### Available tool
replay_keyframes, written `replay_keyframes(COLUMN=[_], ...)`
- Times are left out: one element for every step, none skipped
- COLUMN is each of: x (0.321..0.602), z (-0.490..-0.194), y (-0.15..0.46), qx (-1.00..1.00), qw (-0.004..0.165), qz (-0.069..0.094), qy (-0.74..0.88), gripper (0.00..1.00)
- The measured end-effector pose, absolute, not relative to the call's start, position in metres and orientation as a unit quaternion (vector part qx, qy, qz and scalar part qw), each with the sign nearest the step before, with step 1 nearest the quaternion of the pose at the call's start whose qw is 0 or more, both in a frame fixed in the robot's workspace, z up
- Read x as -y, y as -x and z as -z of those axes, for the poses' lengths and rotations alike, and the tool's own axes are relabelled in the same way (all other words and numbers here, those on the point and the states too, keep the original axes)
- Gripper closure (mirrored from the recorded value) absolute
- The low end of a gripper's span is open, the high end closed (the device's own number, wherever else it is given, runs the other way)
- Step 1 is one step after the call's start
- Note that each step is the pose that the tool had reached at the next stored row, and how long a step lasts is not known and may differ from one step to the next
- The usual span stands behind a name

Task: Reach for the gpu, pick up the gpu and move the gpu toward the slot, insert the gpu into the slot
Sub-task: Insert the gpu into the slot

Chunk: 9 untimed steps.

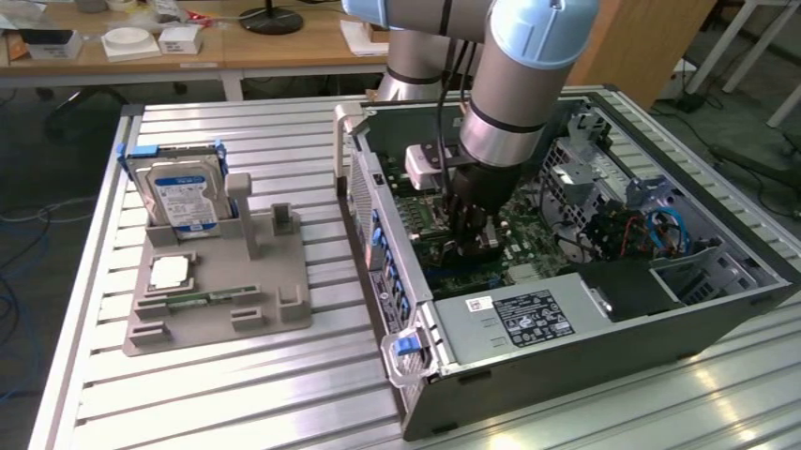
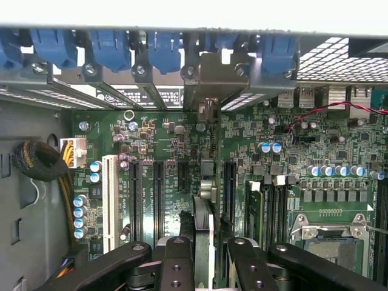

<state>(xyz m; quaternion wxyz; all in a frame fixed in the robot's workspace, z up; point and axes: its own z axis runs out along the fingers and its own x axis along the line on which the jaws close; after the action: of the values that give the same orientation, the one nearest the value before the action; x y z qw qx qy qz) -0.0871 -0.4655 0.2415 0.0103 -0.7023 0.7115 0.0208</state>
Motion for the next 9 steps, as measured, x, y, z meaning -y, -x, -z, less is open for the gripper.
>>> replay_keyframes(x=[0.4655,0.4655,0.4655,0.4655,0.4655,0.4655,0.4655,0.4654,0.4654], z=[-0.2412,-0.2411,-0.241,-0.2408,-0.2407,-0.2406,-0.2406,-0.2407,-0.241], y=[0.0871,0.0871,0.0871,0.0871,0.0871,0.087,0.0871,0.087,0.0871], qx=[-0.712,-0.712,-0.712,-0.712,-0.712,-0.712,-0.712,-0.712,-0.712], qw=[0.01,0.01,0.01,0.01,0.01,0.01,0.01,0.011,0.011], qz=[-0.021,-0.021,-0.021,-0.021,-0.021,-0.021,-0.021,-0.021,-0.021], qy=[0.702,0.702,0.702,0.702,0.702,0.702,0.702,0.702,0.702], gripper=[0.73,0.73,0.73,0.73,0.73,0.73,0.73,0.73,0.73])
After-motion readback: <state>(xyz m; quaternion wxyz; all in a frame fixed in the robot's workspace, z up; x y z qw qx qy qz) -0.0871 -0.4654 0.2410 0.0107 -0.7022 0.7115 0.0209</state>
